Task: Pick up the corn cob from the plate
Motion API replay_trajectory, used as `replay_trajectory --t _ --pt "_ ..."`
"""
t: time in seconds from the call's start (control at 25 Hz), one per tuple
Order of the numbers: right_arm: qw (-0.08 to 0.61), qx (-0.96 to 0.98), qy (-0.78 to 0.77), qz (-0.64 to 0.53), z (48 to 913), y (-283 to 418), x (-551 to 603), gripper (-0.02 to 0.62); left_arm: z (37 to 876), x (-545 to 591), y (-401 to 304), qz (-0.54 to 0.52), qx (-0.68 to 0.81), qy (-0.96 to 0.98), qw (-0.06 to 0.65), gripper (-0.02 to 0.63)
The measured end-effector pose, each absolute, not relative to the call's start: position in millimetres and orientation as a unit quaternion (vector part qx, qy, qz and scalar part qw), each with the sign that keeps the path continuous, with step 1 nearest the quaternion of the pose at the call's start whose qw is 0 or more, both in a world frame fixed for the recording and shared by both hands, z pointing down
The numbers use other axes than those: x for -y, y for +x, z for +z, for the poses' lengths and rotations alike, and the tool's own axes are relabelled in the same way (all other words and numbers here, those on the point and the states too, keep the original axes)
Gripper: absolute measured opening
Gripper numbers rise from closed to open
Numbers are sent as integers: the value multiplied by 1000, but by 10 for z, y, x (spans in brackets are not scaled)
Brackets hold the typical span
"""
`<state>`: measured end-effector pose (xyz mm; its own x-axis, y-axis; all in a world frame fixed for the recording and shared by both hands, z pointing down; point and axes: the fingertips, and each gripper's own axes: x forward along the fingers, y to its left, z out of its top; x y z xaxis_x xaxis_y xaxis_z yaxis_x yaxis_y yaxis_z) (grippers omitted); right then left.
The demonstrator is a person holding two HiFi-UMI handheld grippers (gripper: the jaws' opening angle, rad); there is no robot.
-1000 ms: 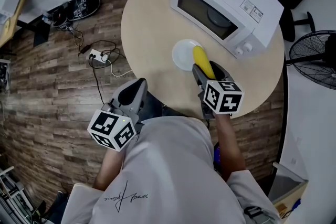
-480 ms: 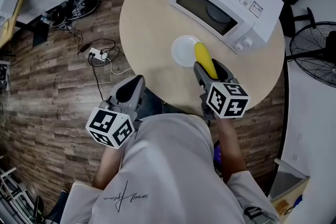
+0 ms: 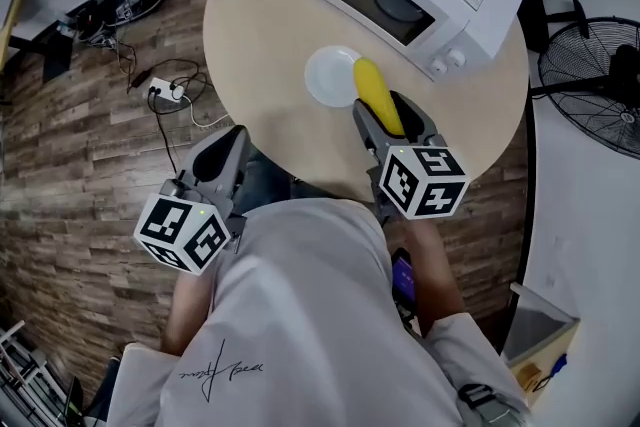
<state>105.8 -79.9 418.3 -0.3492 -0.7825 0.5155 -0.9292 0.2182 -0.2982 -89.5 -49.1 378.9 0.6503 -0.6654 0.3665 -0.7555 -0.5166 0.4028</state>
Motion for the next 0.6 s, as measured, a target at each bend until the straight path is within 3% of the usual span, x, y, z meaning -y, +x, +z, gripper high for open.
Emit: replay_trajectory --t 0.6 --pt "91 786 562 240 3874 1162 704 267 3728 527 -872 69 416 866 268 -9"
